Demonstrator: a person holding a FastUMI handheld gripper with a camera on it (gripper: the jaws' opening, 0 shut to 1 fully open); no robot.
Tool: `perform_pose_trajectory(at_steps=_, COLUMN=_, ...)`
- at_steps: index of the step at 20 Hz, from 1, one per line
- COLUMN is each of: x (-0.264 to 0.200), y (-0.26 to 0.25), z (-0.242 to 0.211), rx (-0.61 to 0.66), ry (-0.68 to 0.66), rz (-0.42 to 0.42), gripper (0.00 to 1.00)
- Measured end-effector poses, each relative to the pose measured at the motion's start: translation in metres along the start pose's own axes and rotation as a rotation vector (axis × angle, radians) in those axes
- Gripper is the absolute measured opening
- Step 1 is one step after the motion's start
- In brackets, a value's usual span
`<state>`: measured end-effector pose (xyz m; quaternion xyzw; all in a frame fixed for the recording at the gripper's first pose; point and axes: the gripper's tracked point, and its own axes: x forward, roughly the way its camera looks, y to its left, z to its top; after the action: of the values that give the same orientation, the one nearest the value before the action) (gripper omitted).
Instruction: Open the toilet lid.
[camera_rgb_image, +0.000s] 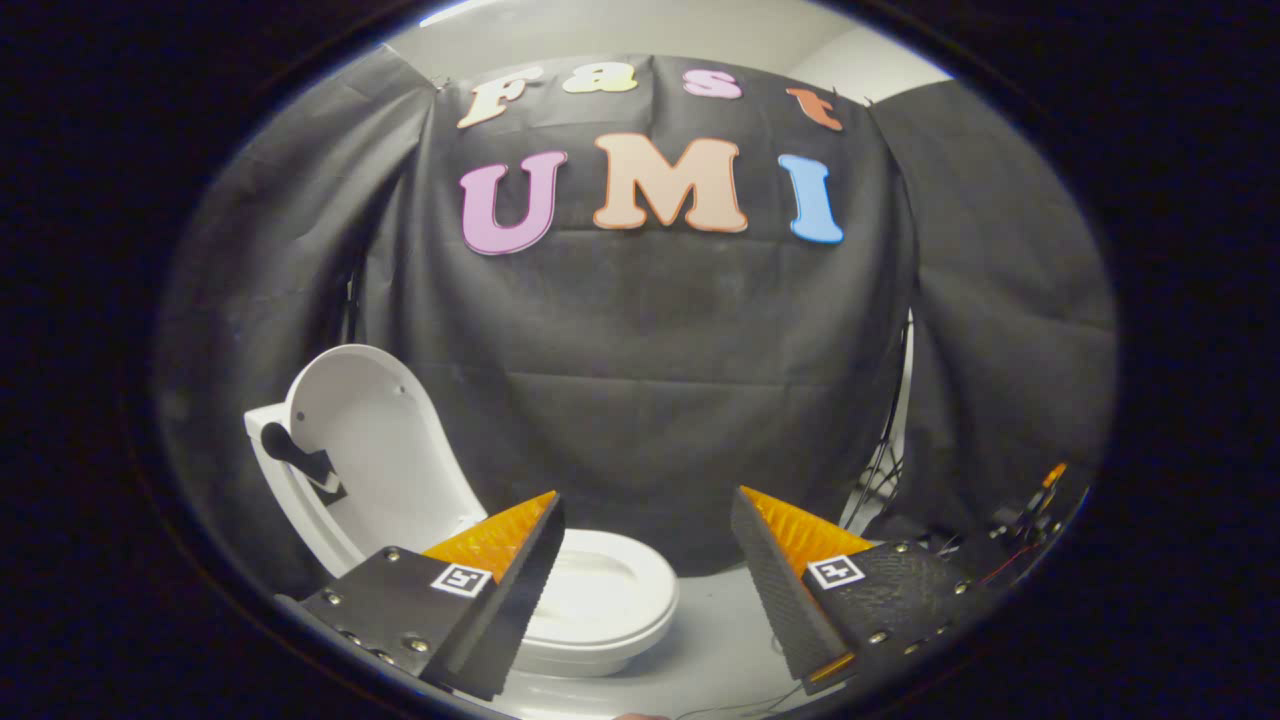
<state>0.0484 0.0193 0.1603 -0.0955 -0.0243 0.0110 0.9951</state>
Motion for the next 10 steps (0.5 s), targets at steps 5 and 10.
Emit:
perform_pose_trajectory(at_steps=5, x=0.001, y=-0.039, z=0.024, rx=0.021, ry=-0.050, rz=-0.030, gripper=0.99)
perform_pose_trajectory(at_steps=10, x=0.011, y=-0.086, z=0.023, rx=0.036, ry=-0.035, rz=-0.065, gripper=0.99)
